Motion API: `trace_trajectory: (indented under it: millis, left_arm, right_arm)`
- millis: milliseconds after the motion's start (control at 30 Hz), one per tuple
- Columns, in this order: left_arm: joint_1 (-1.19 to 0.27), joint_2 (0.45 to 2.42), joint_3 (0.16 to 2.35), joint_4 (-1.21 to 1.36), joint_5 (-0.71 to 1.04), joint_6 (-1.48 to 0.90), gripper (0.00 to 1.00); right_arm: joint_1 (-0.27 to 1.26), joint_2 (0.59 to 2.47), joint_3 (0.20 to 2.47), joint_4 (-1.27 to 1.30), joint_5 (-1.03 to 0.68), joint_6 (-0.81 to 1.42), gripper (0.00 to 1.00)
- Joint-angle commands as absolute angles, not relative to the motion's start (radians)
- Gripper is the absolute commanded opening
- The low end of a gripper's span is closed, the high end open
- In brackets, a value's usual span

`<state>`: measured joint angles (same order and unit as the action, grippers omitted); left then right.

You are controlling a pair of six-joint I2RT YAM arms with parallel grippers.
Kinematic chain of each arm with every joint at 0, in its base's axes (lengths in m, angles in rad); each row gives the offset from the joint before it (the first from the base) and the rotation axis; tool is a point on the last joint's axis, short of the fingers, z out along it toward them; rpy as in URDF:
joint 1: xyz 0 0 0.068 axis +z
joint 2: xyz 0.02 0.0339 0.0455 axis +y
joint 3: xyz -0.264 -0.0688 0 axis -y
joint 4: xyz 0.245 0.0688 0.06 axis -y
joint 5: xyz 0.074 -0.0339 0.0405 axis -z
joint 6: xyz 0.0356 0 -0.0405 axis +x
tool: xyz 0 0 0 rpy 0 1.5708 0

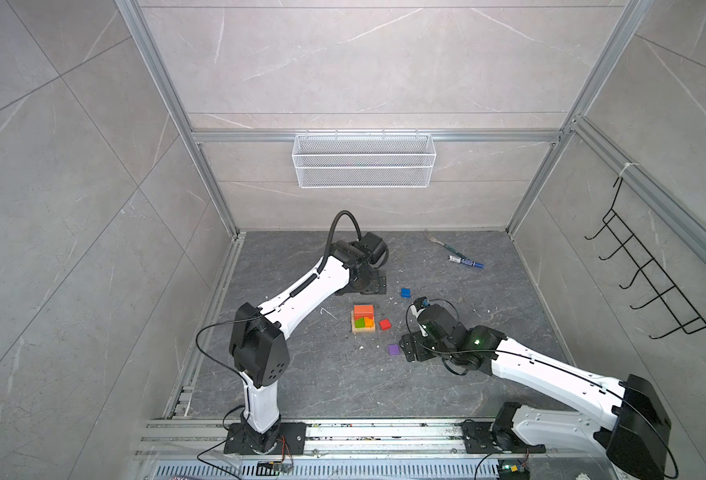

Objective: Build the wood block tower
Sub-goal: 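Release the orange bar with the left gripper while the right gripper approaches the purple cube, then lower the right gripper onto the purple cube and close on it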

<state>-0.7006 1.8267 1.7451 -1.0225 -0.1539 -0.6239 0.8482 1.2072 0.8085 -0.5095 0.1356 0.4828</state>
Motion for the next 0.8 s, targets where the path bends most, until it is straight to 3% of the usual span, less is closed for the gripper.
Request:
trace_trajectory:
  millis: [0,67,400,767]
  left_arm:
    - [-0.666,1.73,1.66,-0.999,-0.107,-0.566,1.0]
    - [-0.647,1.688,1.602,-0.97,-0.085,-0.55,1.0]
    - [-0.491,1.505,1.316,-0.871,0.023,-0.495,1.0]
    - [-0.338,1.385,1.123,-0.83,0.096,-0.414,1.0]
  right_arm:
    - [0.845,1.264,0.854,-0.539,0.154,0.514,0.78]
    - [0.845,1.294,0.858,-0.526,0.144,0.52,0.71]
    - [0.859,1.468,0.922,-0.499,0.104,0.535,0.68]
    - [0.913,1.62,0.979,-0.519,0.189,0.611,0.54]
